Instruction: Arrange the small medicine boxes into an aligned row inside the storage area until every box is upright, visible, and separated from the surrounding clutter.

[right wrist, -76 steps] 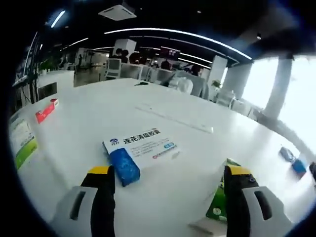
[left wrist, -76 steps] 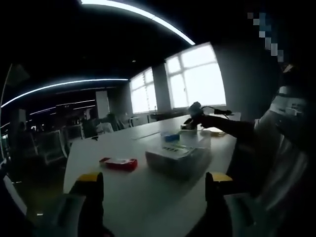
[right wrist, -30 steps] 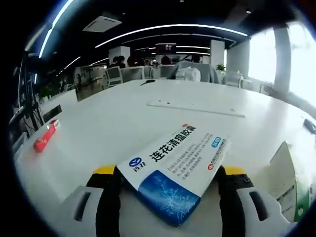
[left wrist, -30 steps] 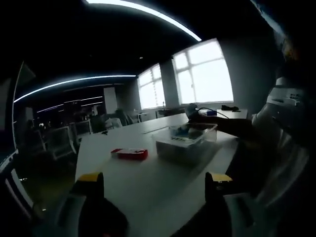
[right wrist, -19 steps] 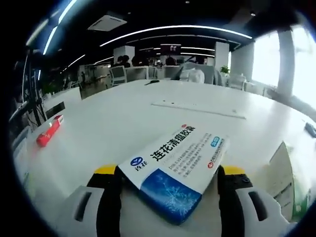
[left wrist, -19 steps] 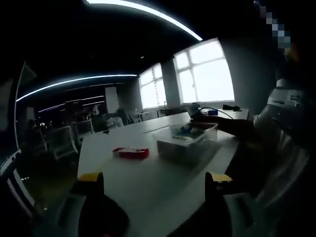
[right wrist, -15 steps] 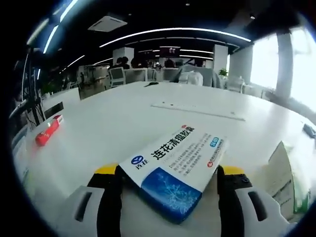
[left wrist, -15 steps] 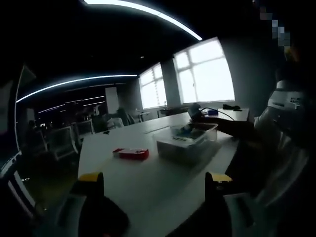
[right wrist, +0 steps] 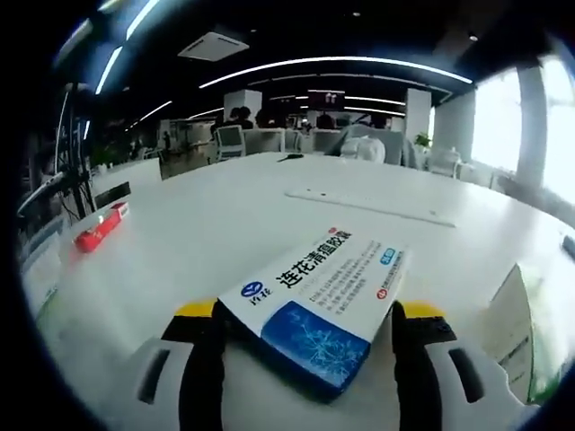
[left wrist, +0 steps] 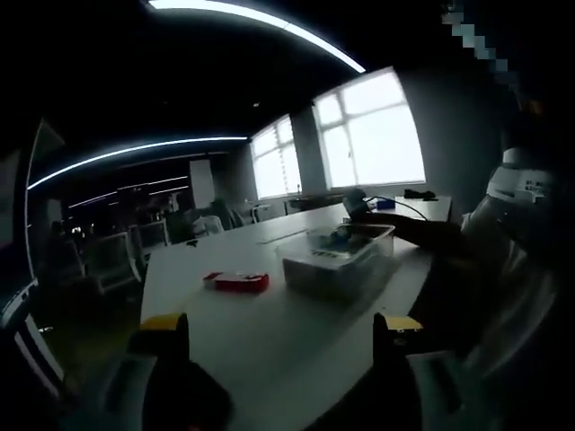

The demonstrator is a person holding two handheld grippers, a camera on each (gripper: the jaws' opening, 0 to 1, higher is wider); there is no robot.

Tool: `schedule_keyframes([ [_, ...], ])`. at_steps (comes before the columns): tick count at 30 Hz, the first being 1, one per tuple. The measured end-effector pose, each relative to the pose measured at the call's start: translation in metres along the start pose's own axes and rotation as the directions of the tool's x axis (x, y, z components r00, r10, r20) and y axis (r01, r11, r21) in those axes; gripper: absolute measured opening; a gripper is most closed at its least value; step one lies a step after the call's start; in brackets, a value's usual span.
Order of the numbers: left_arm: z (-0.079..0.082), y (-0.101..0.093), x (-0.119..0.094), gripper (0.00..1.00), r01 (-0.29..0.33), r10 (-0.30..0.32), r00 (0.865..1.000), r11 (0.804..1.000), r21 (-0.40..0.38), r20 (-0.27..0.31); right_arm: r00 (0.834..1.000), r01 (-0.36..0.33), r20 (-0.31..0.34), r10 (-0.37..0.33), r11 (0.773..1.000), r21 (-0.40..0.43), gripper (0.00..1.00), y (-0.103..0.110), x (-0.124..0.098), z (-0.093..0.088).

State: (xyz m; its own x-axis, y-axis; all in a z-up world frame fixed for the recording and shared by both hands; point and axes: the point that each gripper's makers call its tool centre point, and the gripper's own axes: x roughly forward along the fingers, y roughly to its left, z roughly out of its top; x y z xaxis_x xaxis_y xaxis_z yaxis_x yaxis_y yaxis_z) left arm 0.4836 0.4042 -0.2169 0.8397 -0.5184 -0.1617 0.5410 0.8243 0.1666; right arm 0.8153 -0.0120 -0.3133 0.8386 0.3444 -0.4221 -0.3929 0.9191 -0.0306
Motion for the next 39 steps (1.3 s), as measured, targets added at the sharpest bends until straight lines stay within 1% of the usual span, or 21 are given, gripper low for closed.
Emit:
schedule_keyframes([
  [1, 0.001, -0.004, 0.001, 0.84, 0.021, -0.021, 1.000, 1.000, -0.001, 0.011, 1.000, 0.000, 0.000, 0.000, 1.000, 0.003, 0.71, -0.001, -0.002, 0.000],
  [3, -0.001, -0.006, 0.005, 0.84, 0.041, -0.041, 0.999, 0.999, -0.010, 0.000, 1.000, 0.008, 0.005, -0.008, 1.000, 0.014, 0.72, -0.002, -0.005, 0.001],
  [6, -0.001, -0.003, 0.013, 0.84, 0.032, -0.032, 0.999, 0.999, 0.009, -0.030, 1.000, 0.011, 0.012, -0.012, 0.998, 0.066, 0.73, -0.002, -0.003, 0.002],
  [8, 0.003, -0.005, 0.015, 0.84, 0.031, -0.030, 0.999, 0.999, 0.021, -0.020, 1.000, 0.015, 0.013, -0.016, 0.997, 0.075, 0.72, -0.002, -0.004, 0.002],
  [9, 0.006, -0.006, 0.017, 0.84, 0.035, -0.035, 0.999, 0.999, 0.015, -0.002, 1.000, 0.016, 0.004, -0.016, 0.997, 0.077, 0.71, -0.002, -0.004, 0.000],
  [11, 0.008, -0.009, 0.019, 0.84, 0.045, -0.045, 0.999, 0.999, 0.004, 0.016, 1.000, 0.018, 0.001, -0.018, 0.997, 0.072, 0.71, -0.003, -0.008, 0.002],
  [12, 0.008, -0.011, 0.021, 0.84, 0.050, -0.050, 0.999, 0.999, 0.002, 0.017, 0.999, 0.034, -0.002, -0.034, 0.997, 0.066, 0.71, -0.006, -0.011, 0.003],
  [14, 0.005, -0.013, 0.024, 0.84, 0.056, -0.056, 0.998, 0.998, 0.012, -0.004, 0.995, 0.103, -0.002, -0.103, 0.994, 0.040, 0.70, -0.020, -0.018, 0.004],
  [16, 0.004, -0.012, 0.025, 0.84, 0.053, -0.053, 0.999, 0.998, 0.018, -0.013, 0.994, 0.114, -0.001, -0.114, 0.992, 0.046, 0.67, -0.024, -0.022, 0.005],
  [18, 0.006, -0.012, 0.025, 0.84, 0.055, -0.055, 0.998, 0.998, 0.017, -0.007, 0.992, 0.124, 0.007, -0.125, 0.990, 0.071, 0.68, -0.027, -0.024, 0.006],
  [21, 0.006, -0.012, 0.024, 0.84, 0.057, -0.057, 0.998, 0.998, 0.012, -0.004, 0.992, 0.128, -0.001, -0.128, 0.990, 0.064, 0.68, -0.024, -0.019, 0.003],
  [24, 0.003, -0.010, 0.024, 0.84, 0.050, -0.050, 0.999, 0.999, 0.007, -0.013, 0.986, 0.165, -0.019, -0.164, 0.985, 0.050, 0.72, -0.023, -0.013, -0.003],
  [25, 0.002, -0.009, 0.024, 0.84, 0.046, -0.046, 0.999, 0.999, 0.005, -0.016, 0.986, 0.164, -0.022, -0.163, 0.985, 0.049, 0.73, -0.022, -0.010, -0.004],
  [26, 0.001, -0.007, 0.023, 0.84, 0.040, -0.040, 0.999, 0.999, 0.002, -0.020, 0.988, 0.154, -0.013, -0.153, 0.984, 0.087, 0.72, -0.021, -0.007, -0.002],
  [28, 0.002, -0.007, 0.020, 0.84, 0.035, -0.035, 0.999, 0.999, 0.003, -0.020, 0.988, 0.157, -0.012, -0.157, 0.984, 0.088, 0.67, -0.022, -0.008, -0.002],
  [29, 0.003, -0.007, 0.018, 0.84, 0.035, -0.035, 0.999, 0.999, 0.003, -0.020, 0.988, 0.155, -0.009, -0.155, 0.984, 0.087, 0.66, -0.022, -0.007, -0.002],
  [32, 0.003, -0.007, 0.015, 0.84, 0.033, -0.033, 0.999, 0.999, 0.009, -0.026, 0.988, 0.157, -0.004, -0.157, 0.984, 0.090, 0.65, -0.024, -0.006, -0.001],
  [36, 0.004, -0.006, 0.012, 0.84, 0.020, -0.019, 0.999, 1.000, 0.014, -0.030, 0.987, 0.159, -0.025, -0.157, 0.984, 0.085, 0.63, -0.024, -0.005, 0.000],
  [38, 0.006, -0.005, 0.008, 0.84, 0.006, -0.006, 1.000, 1.000, 0.016, -0.024, 0.989, 0.147, -0.022, -0.145, 0.986, 0.085, 0.63, -0.022, -0.004, 0.001],
  [39, 0.007, -0.004, 0.006, 0.84, -0.006, 0.006, 1.000, 1.000, 0.009, -0.017, 0.993, 0.122, -0.013, -0.121, 0.986, 0.115, 0.63, -0.017, -0.004, 0.003],
])
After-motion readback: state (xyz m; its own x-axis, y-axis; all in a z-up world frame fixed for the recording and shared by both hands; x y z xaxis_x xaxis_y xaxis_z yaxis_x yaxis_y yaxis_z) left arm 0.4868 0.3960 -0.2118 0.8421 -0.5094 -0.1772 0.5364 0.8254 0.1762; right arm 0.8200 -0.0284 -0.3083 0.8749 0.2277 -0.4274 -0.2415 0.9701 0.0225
